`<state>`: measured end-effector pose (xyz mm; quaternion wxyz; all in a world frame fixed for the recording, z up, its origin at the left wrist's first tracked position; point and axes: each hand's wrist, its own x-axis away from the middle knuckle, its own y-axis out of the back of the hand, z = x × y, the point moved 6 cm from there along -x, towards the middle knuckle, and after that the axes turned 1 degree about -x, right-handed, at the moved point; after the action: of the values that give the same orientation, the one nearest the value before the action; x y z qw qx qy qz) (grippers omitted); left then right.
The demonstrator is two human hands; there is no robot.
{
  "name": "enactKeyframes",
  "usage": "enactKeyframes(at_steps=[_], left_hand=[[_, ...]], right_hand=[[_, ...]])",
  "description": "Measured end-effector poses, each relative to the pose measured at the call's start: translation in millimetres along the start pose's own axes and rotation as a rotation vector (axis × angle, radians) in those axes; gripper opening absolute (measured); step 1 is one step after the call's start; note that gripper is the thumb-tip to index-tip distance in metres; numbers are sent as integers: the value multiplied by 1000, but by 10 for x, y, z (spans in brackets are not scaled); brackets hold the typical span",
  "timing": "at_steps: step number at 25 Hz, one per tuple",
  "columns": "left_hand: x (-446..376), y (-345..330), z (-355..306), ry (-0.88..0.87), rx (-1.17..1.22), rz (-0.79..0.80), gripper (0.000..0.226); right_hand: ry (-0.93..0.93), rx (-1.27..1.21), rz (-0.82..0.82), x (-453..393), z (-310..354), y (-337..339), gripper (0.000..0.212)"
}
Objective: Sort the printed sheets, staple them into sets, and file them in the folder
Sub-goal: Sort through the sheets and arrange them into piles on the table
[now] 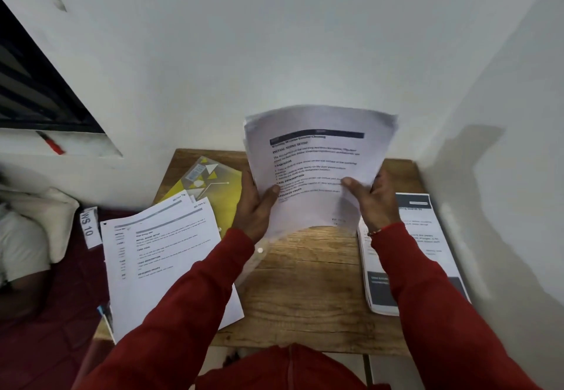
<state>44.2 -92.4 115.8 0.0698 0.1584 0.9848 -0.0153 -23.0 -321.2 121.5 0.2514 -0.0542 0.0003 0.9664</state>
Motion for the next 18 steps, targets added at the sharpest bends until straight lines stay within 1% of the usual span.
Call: enactKeyframes(at_steps=[2, 3, 7, 9, 11, 13, 14, 16, 18], left_hand=[[92, 4, -86, -83, 35, 25, 42], [142, -1, -74, -95, 40, 37, 44], [302, -7, 261, -2, -21, 10, 46], [320, -7, 324, 19, -32, -5, 46], [298, 2, 307, 5, -20, -7, 47], [294, 7, 245, -20, -33, -24, 47], [294, -4, 220, -30, -57, -36, 46], [289, -62, 194, -47, -113, -55, 42], [250, -108, 210, -59, -118, -78, 35]], right_hand=[[30, -13, -38, 98, 26, 81, 49], [18, -7, -32, 144, -25, 96, 49], [-80, 16, -21, 354, -385, 69, 55], [-85, 20, -40, 408, -391, 36, 56], [-42, -10, -68, 413, -291, 23, 59], [43, -38, -106, 392, -173, 37, 64], [64, -36, -101, 383, -137, 20, 65], [46, -18, -31, 395, -157, -85, 58], [39, 44, -24, 417, -222, -137, 48]])
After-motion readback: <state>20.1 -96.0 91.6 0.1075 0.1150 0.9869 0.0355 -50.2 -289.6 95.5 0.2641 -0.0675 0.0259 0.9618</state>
